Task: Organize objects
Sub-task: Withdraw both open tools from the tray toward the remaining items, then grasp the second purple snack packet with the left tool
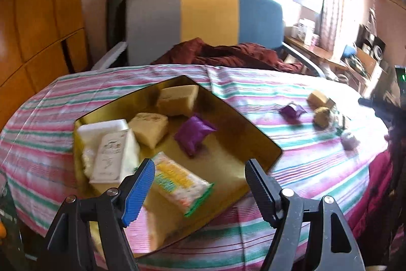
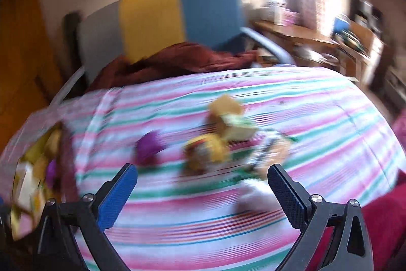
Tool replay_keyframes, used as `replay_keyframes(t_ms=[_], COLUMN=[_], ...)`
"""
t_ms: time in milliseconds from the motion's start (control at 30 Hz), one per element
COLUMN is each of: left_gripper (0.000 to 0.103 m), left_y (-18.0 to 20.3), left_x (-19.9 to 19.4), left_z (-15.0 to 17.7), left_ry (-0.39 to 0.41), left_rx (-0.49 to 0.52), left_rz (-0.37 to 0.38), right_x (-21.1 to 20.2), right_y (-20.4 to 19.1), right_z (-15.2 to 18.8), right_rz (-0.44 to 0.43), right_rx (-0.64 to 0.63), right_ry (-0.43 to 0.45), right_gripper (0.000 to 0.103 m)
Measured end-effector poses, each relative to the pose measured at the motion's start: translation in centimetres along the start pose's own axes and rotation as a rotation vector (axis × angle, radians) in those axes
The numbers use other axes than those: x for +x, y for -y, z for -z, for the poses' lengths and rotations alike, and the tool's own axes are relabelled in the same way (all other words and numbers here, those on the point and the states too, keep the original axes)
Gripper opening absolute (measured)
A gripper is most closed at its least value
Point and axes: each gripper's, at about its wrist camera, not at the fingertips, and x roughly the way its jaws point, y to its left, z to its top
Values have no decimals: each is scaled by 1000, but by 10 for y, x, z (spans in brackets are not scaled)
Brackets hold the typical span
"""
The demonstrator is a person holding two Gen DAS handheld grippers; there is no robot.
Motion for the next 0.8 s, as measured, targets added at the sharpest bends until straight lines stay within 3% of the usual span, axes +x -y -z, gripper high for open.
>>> replay_keyframes(t_ms=[233,400,567,800], left_gripper=[75,75,75,73], left_y=[53,86,125,157], left_x=[20,35,56,102], left_z=[-12,-23,-36,-66], left_ry=[-63,-100,-140,-271], left_rx=[114,157,201,113], left_rz=[77,138,195,300], right_x=[4,16,16,23], right_y=[80,108,117,120], right_z=[-12,-3,0,4], right_rz=[126,76,29,-19], right_rx=[201,345,404,442], right_ry=[37,-13,-14,-43], right_gripper=[103,103,103,103])
